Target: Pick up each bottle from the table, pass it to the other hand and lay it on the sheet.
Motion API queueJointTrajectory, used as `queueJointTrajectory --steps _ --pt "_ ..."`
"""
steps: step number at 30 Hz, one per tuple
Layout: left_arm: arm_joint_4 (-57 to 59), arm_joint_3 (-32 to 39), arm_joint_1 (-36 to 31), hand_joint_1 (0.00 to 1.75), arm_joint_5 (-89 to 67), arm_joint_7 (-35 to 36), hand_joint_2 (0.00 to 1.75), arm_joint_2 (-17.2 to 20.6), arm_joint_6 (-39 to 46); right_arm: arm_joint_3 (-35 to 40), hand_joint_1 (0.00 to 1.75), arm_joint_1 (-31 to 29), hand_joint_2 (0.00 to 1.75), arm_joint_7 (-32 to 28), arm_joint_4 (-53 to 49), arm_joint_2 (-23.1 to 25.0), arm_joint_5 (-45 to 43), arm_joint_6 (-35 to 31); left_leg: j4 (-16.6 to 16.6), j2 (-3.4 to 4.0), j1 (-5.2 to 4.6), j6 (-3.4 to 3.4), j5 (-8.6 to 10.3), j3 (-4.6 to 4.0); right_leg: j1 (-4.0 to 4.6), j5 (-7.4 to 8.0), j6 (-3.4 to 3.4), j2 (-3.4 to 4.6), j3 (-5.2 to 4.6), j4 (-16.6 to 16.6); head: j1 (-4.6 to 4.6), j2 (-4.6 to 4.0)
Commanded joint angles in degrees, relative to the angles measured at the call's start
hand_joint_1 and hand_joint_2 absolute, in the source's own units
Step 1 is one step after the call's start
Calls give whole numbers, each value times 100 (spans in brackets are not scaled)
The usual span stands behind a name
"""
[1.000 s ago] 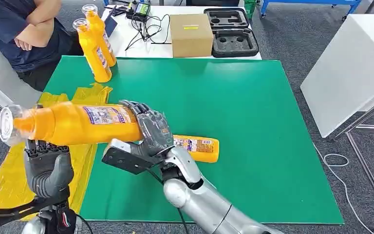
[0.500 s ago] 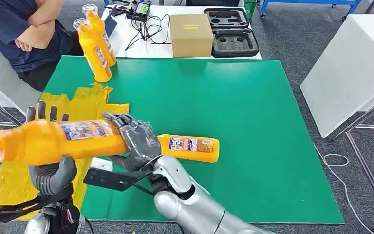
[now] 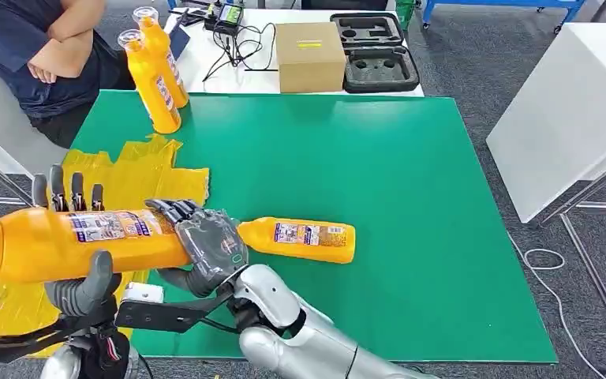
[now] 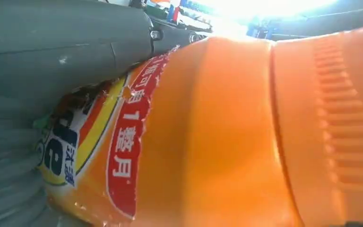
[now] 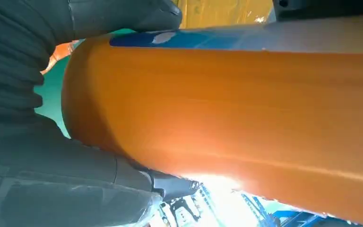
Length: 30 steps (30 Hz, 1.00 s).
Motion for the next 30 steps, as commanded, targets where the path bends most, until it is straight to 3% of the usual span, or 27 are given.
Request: queueJointTrajectory --steps 1,20,21,22,23,24,25,30 --pt "-2 61 -131 175 7 77 175 -117 -22 681 175 -70 175 33 86 -194 -8 -13 -4 -6 8 -11 -6 19 8 -7 -7 -12 24 -8 2 0" --pt "-331 253 405 175 -53 -17 175 -170 -9 87 175 617 175 74 -575 -596 550 -112 -6 -11 4 -7 -1 12 5 -4 -3 -16 16 -11 0 0" --pt "-350 298 449 175 -52 -17 175 -191 -15 -23 86 736 175 36 -795 -693 580 -180 -7 -15 10 -13 -8 28 10 -10 -6 -23 36 -16 2 0" --pt "-352 379 494 175 -60 -45 175 -214 -42 -170 37 870 175 -66 -1007 -814 678 -292 -7 -14 6 -8 -2 15 6 -5 -4 -20 20 -13 -2 0" --pt "-355 405 512 175 -65 -59 175 -223 -77 -220 0 919 175 -100 -1089 -866 707 -286 -8 -20 9 -12 -7 29 9 -11 -5 -29 38 -17 2 0" --pt "-343 455 535 175 -68 -69 175 -231 -101 -387 0 1067 175 -265 -1334 -967 612 -367 -8 -16 9 -10 -6 24 9 -8 -5 -23 32 -17 -2 0" --pt "-340 476 544 175 -74 -81 175 -240 -121 -462 0 1135 0 -316 -1459 -1029 581 -406 -6 -17 11 -14 -10 33 12 -13 -7 -27 43 -18 0 0" --pt "-471 600 692 175 -135 -115 175 -282 -208 -779 0 1514 0 -383 -2245 -1384 715 -477 -1 -15 9 -12 -11 21 10 -12 -5 -23 32 -12 -2 0"
